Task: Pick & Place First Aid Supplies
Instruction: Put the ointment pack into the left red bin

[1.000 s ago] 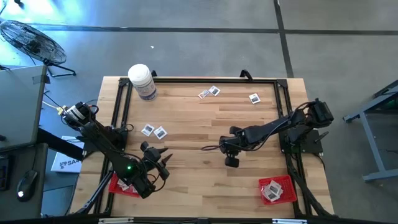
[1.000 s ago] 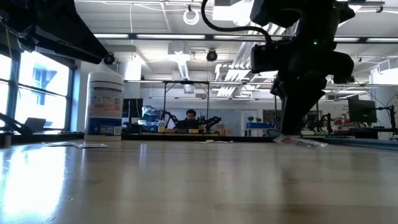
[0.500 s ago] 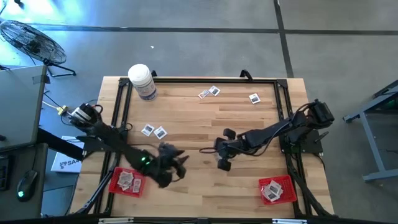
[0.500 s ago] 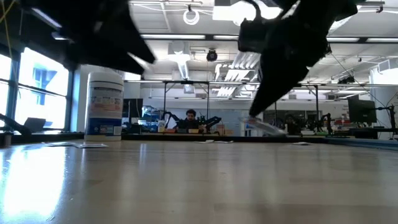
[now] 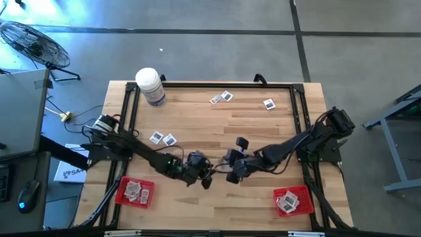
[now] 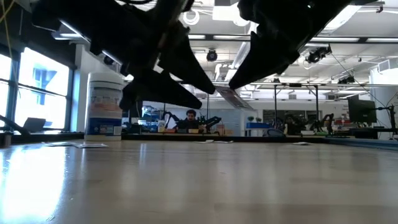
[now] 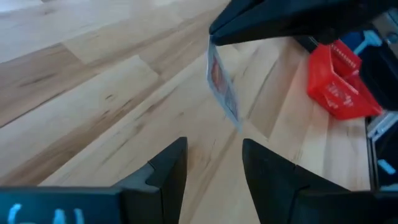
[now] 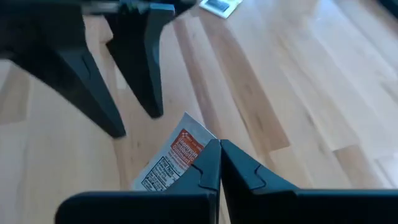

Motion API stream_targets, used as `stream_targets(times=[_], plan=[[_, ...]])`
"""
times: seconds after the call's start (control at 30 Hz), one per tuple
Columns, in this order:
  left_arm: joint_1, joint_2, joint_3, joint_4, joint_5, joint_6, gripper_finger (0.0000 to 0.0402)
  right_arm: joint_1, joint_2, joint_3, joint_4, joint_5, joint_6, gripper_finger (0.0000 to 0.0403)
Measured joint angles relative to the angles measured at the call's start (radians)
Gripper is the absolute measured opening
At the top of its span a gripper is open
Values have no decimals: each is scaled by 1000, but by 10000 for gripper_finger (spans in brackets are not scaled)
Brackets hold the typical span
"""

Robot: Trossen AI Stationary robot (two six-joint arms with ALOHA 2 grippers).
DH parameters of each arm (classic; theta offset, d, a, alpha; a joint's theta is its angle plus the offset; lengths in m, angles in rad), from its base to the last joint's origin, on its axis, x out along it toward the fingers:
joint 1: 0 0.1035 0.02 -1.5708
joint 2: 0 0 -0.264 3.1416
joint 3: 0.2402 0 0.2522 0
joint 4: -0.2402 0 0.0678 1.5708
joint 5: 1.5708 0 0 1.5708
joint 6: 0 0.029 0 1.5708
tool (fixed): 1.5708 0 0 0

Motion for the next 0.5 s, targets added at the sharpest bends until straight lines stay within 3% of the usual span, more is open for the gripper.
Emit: stream_targets(times=[0.17, 0.5], plan=[[23, 35, 0, 62, -8, -25, 152, 9, 0, 0, 29, 30, -27, 0], [24, 76, 0, 215, -6, 79, 152, 9, 0, 0, 44, 47, -55, 0]])
